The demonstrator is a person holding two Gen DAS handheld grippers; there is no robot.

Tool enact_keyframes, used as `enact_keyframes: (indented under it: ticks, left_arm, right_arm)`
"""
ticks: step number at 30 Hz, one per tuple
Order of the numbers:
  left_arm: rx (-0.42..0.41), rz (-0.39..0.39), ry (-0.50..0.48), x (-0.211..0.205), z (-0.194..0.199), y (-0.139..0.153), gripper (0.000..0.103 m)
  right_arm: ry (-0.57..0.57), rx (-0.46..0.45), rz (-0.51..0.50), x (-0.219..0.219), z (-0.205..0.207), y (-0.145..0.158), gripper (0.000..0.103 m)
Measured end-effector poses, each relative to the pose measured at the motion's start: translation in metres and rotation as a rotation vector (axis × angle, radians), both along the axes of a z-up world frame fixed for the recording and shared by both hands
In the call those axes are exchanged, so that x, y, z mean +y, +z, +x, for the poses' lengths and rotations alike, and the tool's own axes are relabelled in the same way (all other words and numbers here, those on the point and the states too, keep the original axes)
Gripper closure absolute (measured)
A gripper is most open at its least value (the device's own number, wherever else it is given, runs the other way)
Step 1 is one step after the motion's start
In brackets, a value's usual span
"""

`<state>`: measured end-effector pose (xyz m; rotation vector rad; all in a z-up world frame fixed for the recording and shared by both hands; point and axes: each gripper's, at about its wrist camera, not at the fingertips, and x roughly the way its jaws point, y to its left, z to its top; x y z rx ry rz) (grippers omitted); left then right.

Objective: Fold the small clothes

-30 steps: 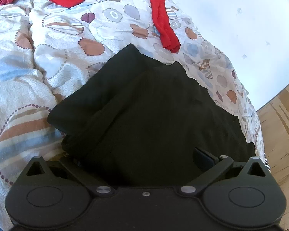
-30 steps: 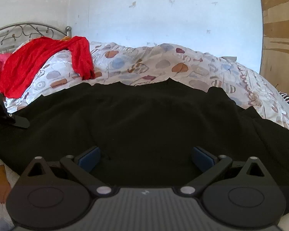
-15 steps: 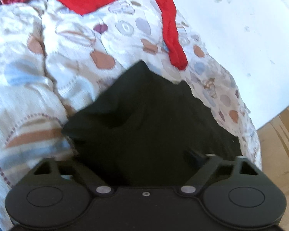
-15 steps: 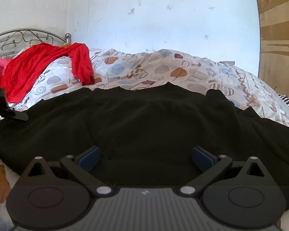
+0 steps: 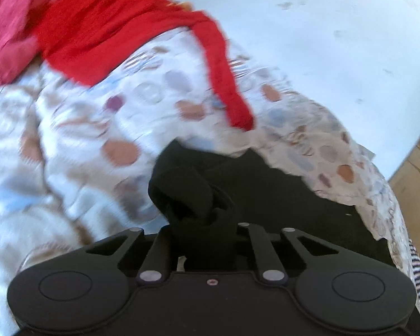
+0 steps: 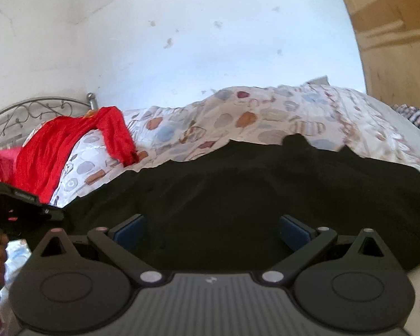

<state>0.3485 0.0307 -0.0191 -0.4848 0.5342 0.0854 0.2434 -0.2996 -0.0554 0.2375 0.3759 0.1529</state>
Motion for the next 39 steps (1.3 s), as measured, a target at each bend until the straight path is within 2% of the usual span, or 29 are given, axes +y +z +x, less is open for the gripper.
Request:
enact_keyframes:
  ticks: [6, 9, 11, 15, 18, 23, 25, 28, 29, 31, 33, 35, 39]
  left_arm:
    - [-0.11, 0.121, -0.179, -0.05, 0.012, 0.037, 0.093]
    - [-0.159, 0.195, -0.323, -0.088, 0.017, 0.056, 0.093]
    - [-0.172, 0.216, -0.422, -0.113, 0.019, 0.063, 0.093]
    - [-0.164, 0.247, -0.605, -0.16, 0.014, 0.063, 0.093]
    - [-0.128, 0.26, -0.706, -0.186, 0.005, 0.047, 0.093]
    - [-0.069, 0.363, -0.746, -0.203, -0.022, 0.015, 0.089]
    - [-0.062, 0.362, -0.747, -0.197, -0.028, 0.009, 0.076]
    - [-0.066, 0.323, -0.756, -0.191, -0.034, 0.007, 0.063]
    - [-0.075, 0.327, -0.759, -0.19, -0.038, 0.008, 0.06]
    - [-0.095, 0.338, -0.768, -0.189, -0.047, 0.01, 0.045]
    - [-0.12, 0.364, -0.775, -0.191, -0.055, 0.01, 0.037]
    - [-0.141, 0.417, -0.774, -0.196, -0.061, 0.009, 0.038]
    - [-0.138, 0.496, -0.766, -0.206, -0.065, 0.003, 0.046]
  right_arm:
    - [-0.031, -0.059, -0.123, -0.022, -0.046, 0.014, 0.0]
    - [-0.074, -0.091, -0.183, -0.037, -0.073, 0.019, 0.0]
    - [-0.113, -0.1, -0.203, -0.049, -0.087, 0.021, 0.0]
    - [-0.214, -0.083, -0.216, -0.078, -0.105, 0.024, 0.0]
    - [-0.268, -0.059, -0.192, -0.097, -0.11, 0.021, 0.0]
    - [-0.308, -0.013, -0.112, -0.123, -0.108, 0.012, 0.0]
    - [-0.3, -0.003, -0.084, -0.127, -0.104, 0.01, 0.0]
    - [-0.261, 0.001, -0.063, -0.129, -0.097, 0.01, 0.0]
    - [-0.244, 0.002, -0.057, -0.129, -0.093, 0.011, 0.0]
    - [-0.201, 0.002, -0.036, -0.128, -0.085, 0.014, 0.0]
    - [-0.141, 0.01, 0.002, -0.129, -0.072, 0.02, 0.0]
    - [-0.069, 0.012, 0.037, -0.13, -0.055, 0.027, 0.0]
    - [0.122, 0.046, 0.075, -0.122, -0.006, 0.041, 0.0]
